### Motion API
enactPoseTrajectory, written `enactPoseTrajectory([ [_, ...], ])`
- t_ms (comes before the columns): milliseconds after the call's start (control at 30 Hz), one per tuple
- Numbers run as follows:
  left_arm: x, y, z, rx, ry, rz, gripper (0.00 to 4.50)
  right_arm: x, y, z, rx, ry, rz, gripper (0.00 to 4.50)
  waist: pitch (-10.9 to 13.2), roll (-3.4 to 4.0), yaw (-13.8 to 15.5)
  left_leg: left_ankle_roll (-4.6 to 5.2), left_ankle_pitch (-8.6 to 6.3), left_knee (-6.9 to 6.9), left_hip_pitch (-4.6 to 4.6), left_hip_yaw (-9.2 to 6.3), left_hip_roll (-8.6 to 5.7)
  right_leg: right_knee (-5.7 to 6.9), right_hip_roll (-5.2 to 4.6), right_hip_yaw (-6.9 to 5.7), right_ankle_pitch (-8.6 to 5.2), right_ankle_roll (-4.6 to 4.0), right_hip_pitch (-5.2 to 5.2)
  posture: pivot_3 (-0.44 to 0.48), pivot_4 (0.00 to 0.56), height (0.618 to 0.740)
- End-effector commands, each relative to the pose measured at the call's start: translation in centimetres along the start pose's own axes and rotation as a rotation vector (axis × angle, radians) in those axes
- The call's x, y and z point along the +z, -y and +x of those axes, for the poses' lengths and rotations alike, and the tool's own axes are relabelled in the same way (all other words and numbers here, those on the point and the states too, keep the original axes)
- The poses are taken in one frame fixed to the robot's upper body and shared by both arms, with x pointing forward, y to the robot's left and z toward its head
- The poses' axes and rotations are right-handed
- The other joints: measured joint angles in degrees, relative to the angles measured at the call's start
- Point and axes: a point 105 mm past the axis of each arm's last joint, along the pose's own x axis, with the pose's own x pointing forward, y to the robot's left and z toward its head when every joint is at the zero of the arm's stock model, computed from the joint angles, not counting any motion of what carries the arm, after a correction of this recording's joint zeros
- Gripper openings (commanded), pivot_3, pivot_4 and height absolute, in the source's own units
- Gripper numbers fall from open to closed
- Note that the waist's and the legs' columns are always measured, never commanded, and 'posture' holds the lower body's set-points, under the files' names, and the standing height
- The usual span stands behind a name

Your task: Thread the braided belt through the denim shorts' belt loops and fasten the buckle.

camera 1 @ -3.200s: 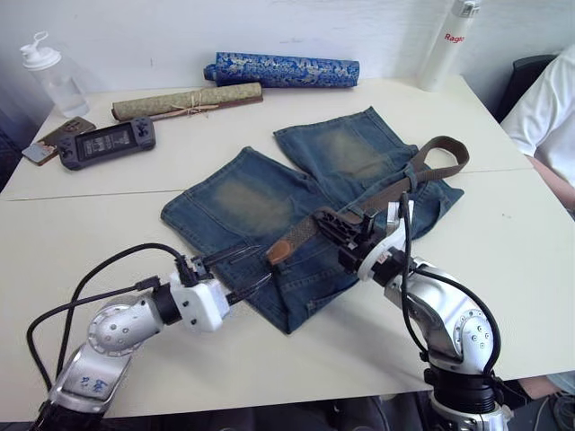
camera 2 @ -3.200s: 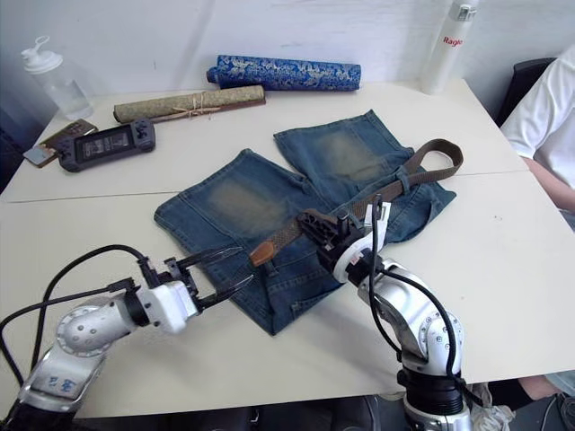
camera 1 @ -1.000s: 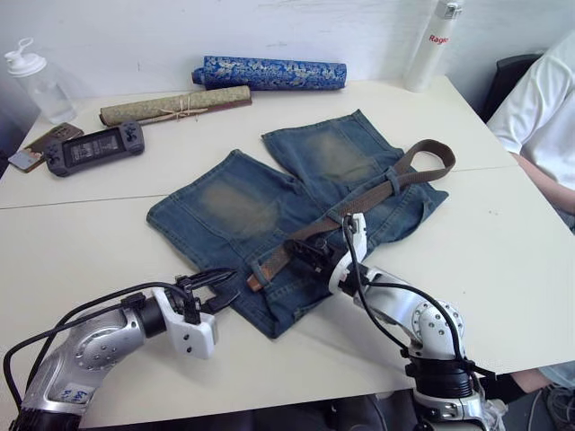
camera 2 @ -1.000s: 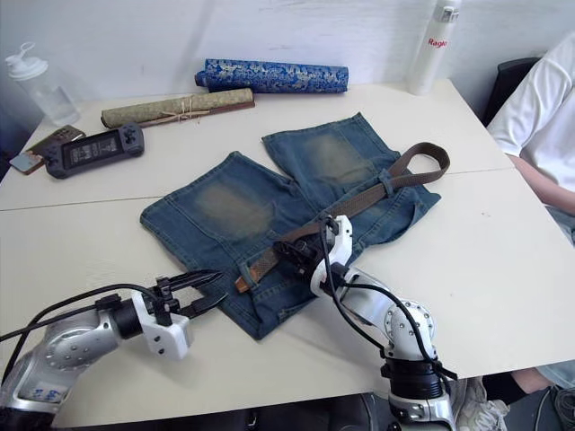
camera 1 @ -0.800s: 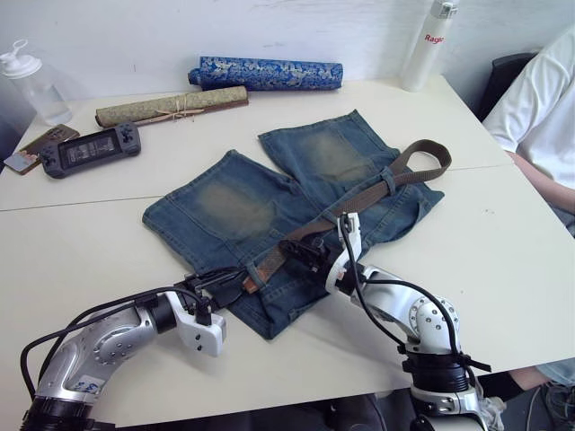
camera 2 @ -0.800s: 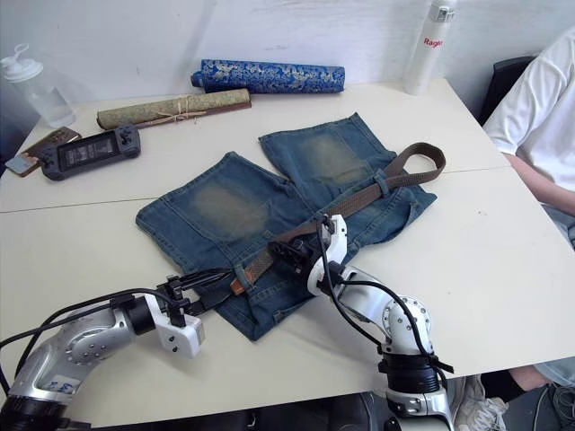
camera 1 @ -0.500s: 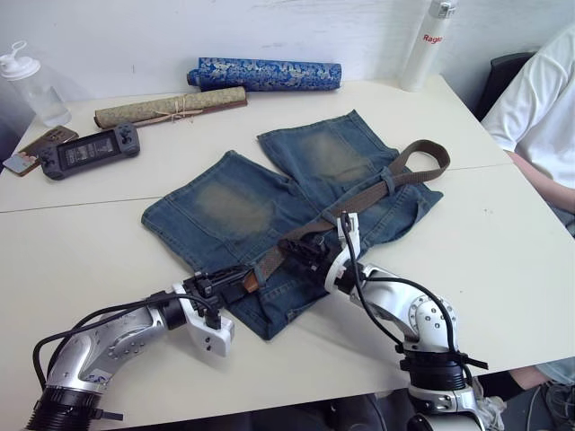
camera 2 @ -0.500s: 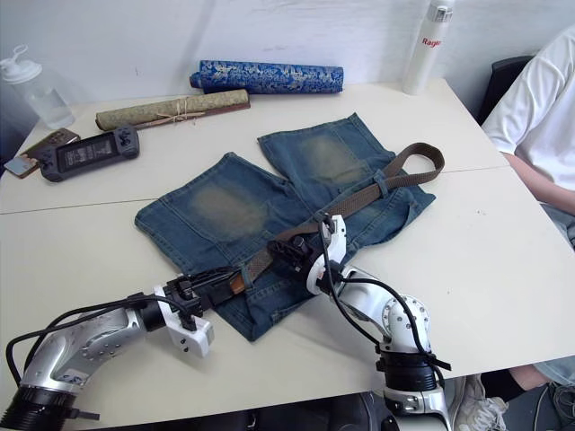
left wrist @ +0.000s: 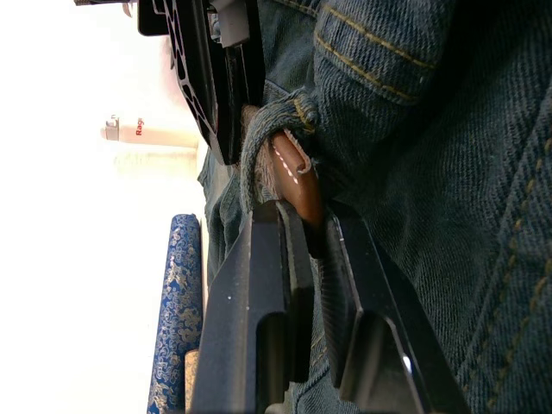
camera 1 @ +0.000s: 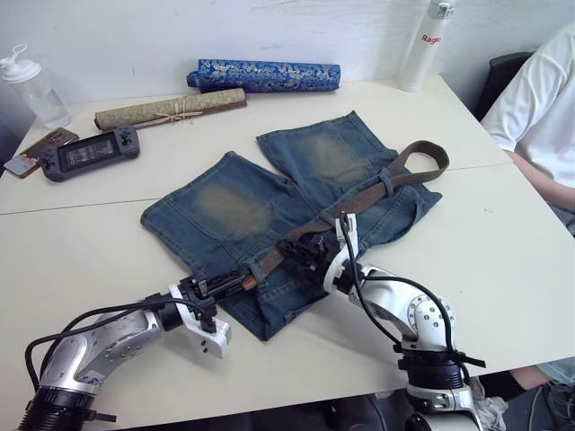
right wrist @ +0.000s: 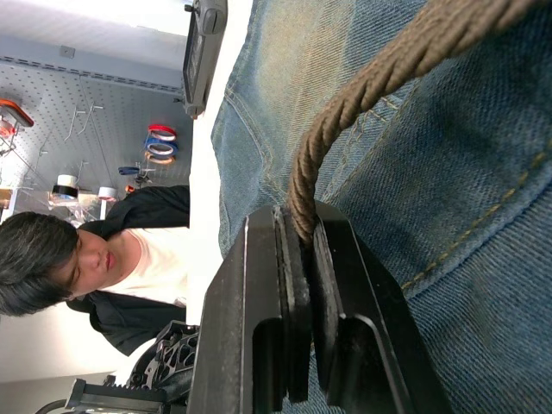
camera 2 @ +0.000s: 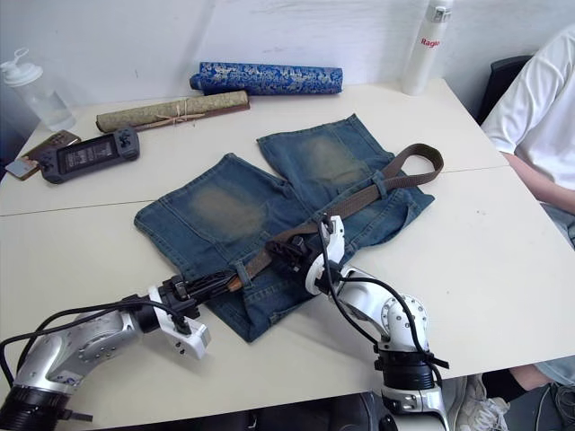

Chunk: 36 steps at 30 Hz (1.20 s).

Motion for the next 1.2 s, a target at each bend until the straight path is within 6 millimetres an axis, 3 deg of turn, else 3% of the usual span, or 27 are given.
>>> enactPoseTrajectory([
  [33,0.6,0.7,-0.4,-0.033,0.009,-0.008,0.02,-1.5,0.8,0.6,-0.028,-0.064,0.04,0.0,0.0,0.0,0.0,0.0,0.0,0.0,0.0,-0.01,0.0,0.0,0.0,0.0,0.0,0.0,0.0,0.0,0.15,0.645],
  [133,0.6,0.7,-0.4,-0.031,0.011,-0.016,0.02,-1.6,0.8,0.7,-0.027,-0.066,0.039,0.0,0.0,0.01,-0.1,0.01,0.0,0.0,0.0,-0.01,0.0,0.01,0.0,0.0,-0.01,-0.01,-0.01,0.0,0.15,0.645],
  [200,0.6,0.5,-0.3,-0.019,0.013,-0.031,0.95,-1.6,0.7,0.7,-0.026,-0.066,0.041,0.0,0.0,0.01,-0.1,0.01,-0.01,-0.01,0.01,-0.01,0.0,0.02,0.0,0.0,-0.02,-0.02,-0.01,0.0,0.15,0.645],
  [367,0.5,0.8,-0.7,-0.039,-0.001,-0.068,2.79,-1.7,0.6,0.7,-0.023,-0.066,0.045,0.0,0.0,0.01,-0.1,0.02,-0.01,-0.01,0.01,-0.01,0.0,0.02,0.0,0.0,-0.03,-0.02,-0.01,0.0,0.15,0.645],
  [733,0.9,0.4,-1.4,-0.032,0.026,-0.056,2.79,-1.8,0.6,0.8,-0.021,-0.068,0.046,0.0,0.0,-0.01,0.0,0.03,-0.01,0.0,-0.02,-0.03,0.0,0.09,0.0,0.0,-0.08,-0.06,-0.06,0.0,0.15,0.645],
  [867,1.1,0.2,-1.3,-0.023,0.034,-0.058,1.9,-1.8,0.7,0.8,-0.02,-0.068,0.045,0.0,0.0,-0.01,-0.1,0.03,-0.01,0.0,-0.02,-0.03,0.01,0.1,0.0,0.0,-0.09,-0.06,-0.07,0.0,0.15,0.645],
  [967,1.3,0.1,-1.2,-0.02,0.04,-0.059,0.63,-1.9,0.6,0.8,-0.02,-0.07,0.044,0.0,0.0,-0.01,-0.1,0.03,-0.02,0.0,-0.02,-0.03,0.0,0.1,0.0,0.0,-0.09,-0.06,-0.07,0.0,0.15,0.645],
  [1033,1.2,0.2,-1.2,-0.025,0.034,-0.057,0.13,-1.9,0.6,0.8,-0.019,-0.07,0.044,0.0,0.0,-0.01,0.0,0.03,-0.02,0.0,-0.02,-0.03,0.01,0.11,0.0,0.0,-0.09,-0.06,-0.08,0.0,0.15,0.645],
  [1200,0.9,0.1,-1.2,-0.024,0.015,-0.05,0.13,-1.8,0.5,0.7,-0.02,-0.064,0.046,0.0,-0.1,0.03,0.1,0.03,-0.02,0.0,-0.02,-0.02,0.0,0.1,0.0,0.0,-0.09,-0.05,-0.06,0.0,0.15,0.645],
])
